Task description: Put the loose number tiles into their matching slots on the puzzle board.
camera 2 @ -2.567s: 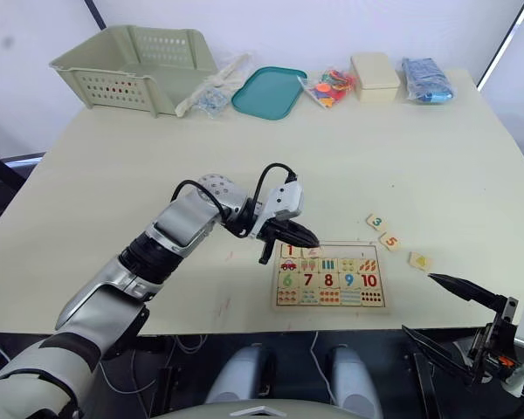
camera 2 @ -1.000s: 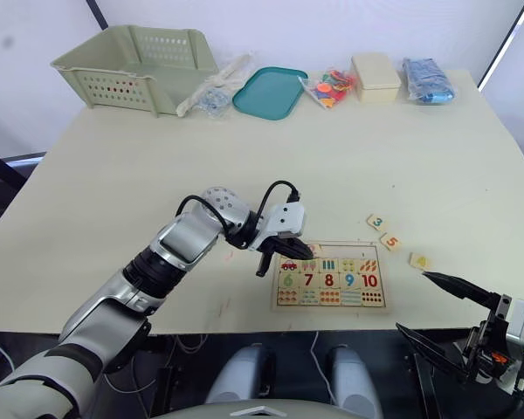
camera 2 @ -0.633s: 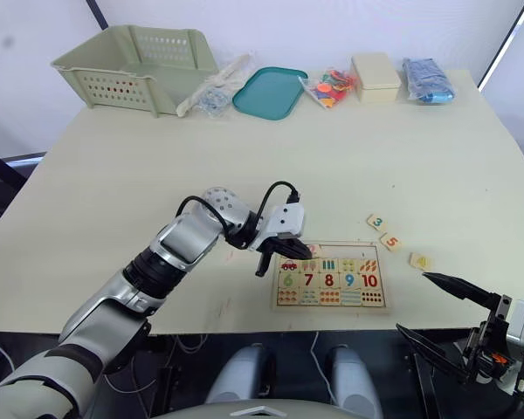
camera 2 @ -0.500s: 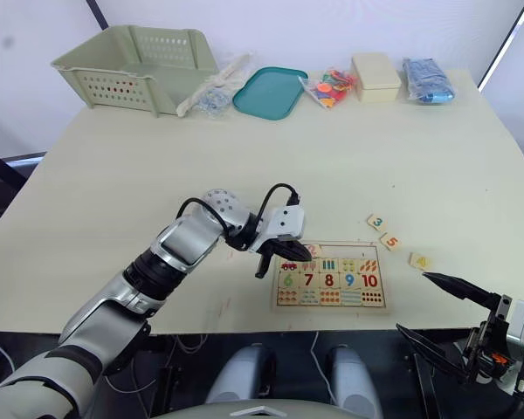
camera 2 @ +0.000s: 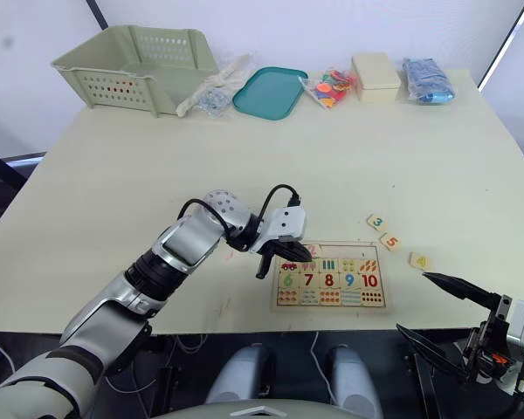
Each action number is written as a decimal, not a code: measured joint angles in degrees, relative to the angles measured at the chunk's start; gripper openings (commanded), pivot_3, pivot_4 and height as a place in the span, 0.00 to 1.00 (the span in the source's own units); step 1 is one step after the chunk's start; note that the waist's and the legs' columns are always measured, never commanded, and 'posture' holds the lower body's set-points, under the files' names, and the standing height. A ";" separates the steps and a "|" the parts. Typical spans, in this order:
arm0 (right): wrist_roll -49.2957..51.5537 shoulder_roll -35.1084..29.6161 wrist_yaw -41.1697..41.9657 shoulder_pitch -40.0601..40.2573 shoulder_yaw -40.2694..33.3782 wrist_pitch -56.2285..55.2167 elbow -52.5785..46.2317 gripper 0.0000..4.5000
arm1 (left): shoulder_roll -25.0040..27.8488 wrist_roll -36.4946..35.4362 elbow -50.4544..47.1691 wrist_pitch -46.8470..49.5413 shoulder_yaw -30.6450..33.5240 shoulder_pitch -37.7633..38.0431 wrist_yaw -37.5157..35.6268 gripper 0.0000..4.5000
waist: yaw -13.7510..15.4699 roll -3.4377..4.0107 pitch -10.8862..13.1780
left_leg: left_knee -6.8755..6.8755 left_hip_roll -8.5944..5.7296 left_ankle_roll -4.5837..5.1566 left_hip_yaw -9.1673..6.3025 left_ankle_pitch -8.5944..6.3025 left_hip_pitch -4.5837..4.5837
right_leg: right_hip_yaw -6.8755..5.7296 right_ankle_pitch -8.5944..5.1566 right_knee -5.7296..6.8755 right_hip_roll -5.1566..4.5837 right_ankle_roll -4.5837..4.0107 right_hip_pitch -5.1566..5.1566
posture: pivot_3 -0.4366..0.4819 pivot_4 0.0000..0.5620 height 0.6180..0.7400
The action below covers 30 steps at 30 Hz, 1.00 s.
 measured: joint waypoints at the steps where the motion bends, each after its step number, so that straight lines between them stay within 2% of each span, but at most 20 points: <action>1: 0.00 0.00 0.09 0.00 0.00 -0.01 0.01 1.00 | 0.00 0.05 0.07 0.00 0.00 0.00 0.00 0.02 | 0.00 0.00 0.00 | 0.00 0.00 0.00 0.00 0.00 0.00 | 0.00 0.00 0.00 0.00 0.00 0.00 | 0.48 0.27 1.00; 13: 0.00 0.00 0.89 -0.06 0.00 -0.02 0.47 1.00 | 0.09 0.99 0.72 -0.25 0.02 0.00 -0.04 0.02 | 0.00 0.00 0.00 | 0.00 0.00 0.00 0.00 0.00 0.00 | 0.00 0.00 0.00 0.00 0.00 0.00 | 0.48 0.27 1.00; 19: -0.04 0.01 0.87 -0.32 0.02 -0.03 0.48 1.00 | 1.07 -1.77 -0.32 1.69 1.81 0.00 -1.52 0.02 | -0.01 0.00 0.00 | 0.00 0.00 0.00 0.00 0.00 0.00 | 0.00 0.00 0.00 0.00 0.00 0.00 | 0.48 0.27 1.00; 26: -0.23 0.59 0.79 -0.30 0.44 -0.05 0.48 1.00 | 2.84 -9.90 -2.05 8.47 10.57 -0.22 -2.36 0.02 | -0.07 0.01 0.00 | 0.00 0.01 0.00 -0.02 0.00 0.00 | -0.02 0.01 0.01 0.00 0.02 0.00 | 0.48 0.27 1.00; 30: -0.26 0.73 0.17 -0.67 1.27 0.03 0.48 1.00 | 3.89 -14.73 -3.27 12.71 17.44 1.20 0.01 0.02 | -0.07 0.01 0.00 | 0.00 0.02 0.00 -0.02 0.00 0.01 | -0.02 0.08 0.01 0.00 0.13 0.00 | 0.48 0.27 1.00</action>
